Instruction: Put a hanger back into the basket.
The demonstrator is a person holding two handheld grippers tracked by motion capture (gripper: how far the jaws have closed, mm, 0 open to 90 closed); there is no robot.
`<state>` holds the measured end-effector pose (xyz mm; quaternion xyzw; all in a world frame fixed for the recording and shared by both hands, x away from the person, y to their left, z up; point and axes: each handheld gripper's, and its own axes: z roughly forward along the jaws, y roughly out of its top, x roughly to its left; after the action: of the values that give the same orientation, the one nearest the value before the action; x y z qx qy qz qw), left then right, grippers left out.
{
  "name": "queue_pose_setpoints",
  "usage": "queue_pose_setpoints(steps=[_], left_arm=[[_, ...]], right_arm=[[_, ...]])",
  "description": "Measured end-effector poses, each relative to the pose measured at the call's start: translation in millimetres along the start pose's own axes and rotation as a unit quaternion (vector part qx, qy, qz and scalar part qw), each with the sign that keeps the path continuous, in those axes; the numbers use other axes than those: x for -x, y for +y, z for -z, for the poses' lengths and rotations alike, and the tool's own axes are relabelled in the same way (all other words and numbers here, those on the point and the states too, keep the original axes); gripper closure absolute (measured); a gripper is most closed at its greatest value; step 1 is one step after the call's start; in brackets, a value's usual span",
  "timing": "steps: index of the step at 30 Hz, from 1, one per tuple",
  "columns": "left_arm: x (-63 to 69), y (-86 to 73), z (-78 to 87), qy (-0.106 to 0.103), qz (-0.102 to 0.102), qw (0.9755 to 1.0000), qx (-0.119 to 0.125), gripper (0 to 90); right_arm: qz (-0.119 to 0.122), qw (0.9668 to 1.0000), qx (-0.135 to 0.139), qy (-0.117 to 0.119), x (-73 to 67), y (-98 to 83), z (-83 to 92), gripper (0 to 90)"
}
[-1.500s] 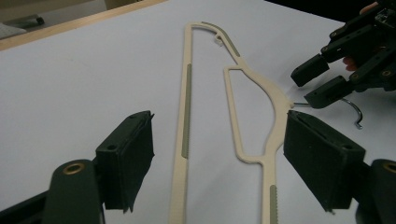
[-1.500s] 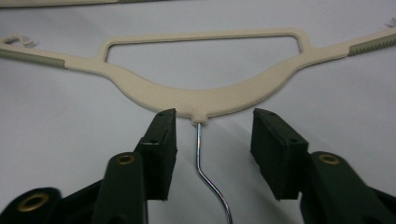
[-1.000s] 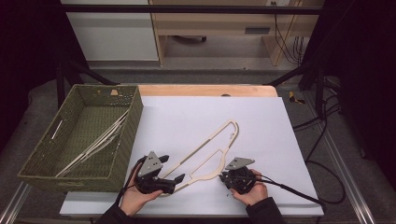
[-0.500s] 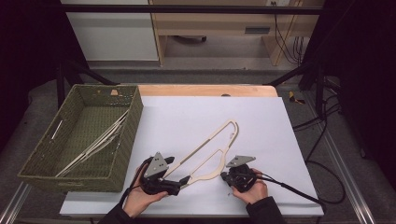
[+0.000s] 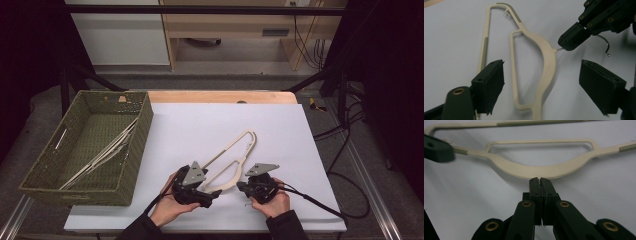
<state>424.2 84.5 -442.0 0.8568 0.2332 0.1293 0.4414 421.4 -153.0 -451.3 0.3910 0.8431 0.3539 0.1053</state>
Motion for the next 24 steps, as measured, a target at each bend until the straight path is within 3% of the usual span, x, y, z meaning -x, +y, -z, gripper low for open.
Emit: queue_pose_setpoints(steps=[3,5,6,7,9,17,24], left_arm=[[5.1,3.7,-15.2,-0.003,-0.014,0.9996,-0.024,24.2],[7.2,4.9,-22.4,-0.006,-0.023,0.9991,-0.037,26.2],[7.6,5.4,-25.0,-0.007,-0.03,0.9985,-0.045,27.6],[8.3,5.8,-28.2,-0.006,-0.037,0.9979,-0.053,28.5],[8.5,6.1,-32.6,-0.005,-0.047,0.9968,-0.065,32.3],[8.2,6.2,-41.8,0.013,-0.069,0.9932,-0.092,42.9],[9.3,9.0,-42.8,0.03,-0.085,0.9895,-0.113,59.0]], right_arm=[[0.012,0.9999,0.006,0.001,1.0,1.9,2.8,89.6],[0.006,1.0,0.007,0.002,-0.2,3.5,4.3,89.6],[0.02,0.9998,0.007,-0.001,0.8,3.8,5.1,89.6],[0.004,1.0,0.004,0.002,-1.9,5.3,6.4,89.6],[0.014,0.9999,0.009,0.001,-1.8,6.9,7.1,89.6],[0.022,0.9997,0.014,0.002,-4.7,13.4,13.0,89.6],[0.021,0.9996,0.02,0.005,-6.8,18.0,17.7,89.5]])
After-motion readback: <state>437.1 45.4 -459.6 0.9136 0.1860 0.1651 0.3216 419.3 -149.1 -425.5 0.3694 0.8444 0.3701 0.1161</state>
